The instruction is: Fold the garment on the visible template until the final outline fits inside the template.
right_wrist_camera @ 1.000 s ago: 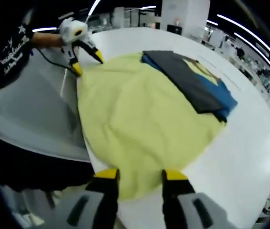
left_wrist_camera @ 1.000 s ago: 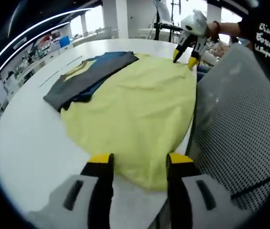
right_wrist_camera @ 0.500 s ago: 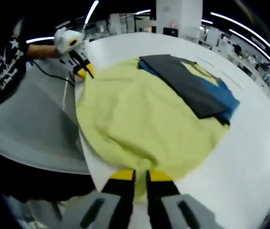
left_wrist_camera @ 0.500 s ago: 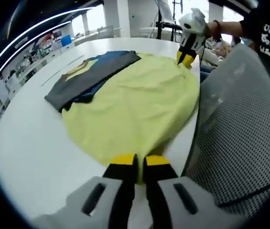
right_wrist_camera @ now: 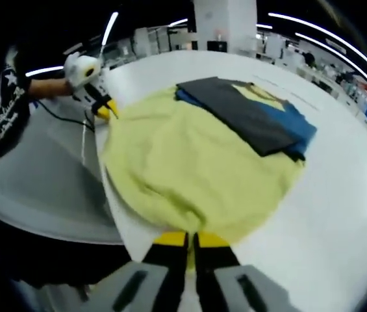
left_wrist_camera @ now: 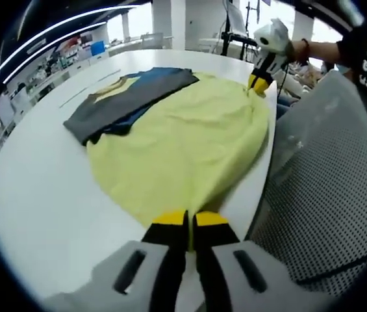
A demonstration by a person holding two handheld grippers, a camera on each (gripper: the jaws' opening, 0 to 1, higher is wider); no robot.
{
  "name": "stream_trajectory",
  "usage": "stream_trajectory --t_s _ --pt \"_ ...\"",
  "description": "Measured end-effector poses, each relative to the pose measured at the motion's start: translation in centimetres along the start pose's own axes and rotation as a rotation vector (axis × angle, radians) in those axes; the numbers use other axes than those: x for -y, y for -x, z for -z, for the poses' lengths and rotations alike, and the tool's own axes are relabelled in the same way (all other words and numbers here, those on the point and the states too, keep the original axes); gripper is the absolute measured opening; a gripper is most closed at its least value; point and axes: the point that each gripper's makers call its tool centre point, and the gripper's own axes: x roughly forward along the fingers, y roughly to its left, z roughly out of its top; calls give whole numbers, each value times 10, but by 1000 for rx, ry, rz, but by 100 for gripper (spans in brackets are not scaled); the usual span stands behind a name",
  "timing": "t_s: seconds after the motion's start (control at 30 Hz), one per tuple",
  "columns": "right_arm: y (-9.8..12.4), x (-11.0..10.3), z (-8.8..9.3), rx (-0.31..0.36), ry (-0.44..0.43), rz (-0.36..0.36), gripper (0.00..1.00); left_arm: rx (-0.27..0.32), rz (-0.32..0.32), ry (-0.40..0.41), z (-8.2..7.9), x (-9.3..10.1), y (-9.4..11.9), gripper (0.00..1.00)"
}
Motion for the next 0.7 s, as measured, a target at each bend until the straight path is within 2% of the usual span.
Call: stream_trajectory --t_s 0.23,0.7 --pt "10 -6 4 -10 13 -12 0 -8 -3 -26 0 3 7 0" --pt "23 -33 2 -7 5 -58 0 -45 -53 66 13 7 23 0"
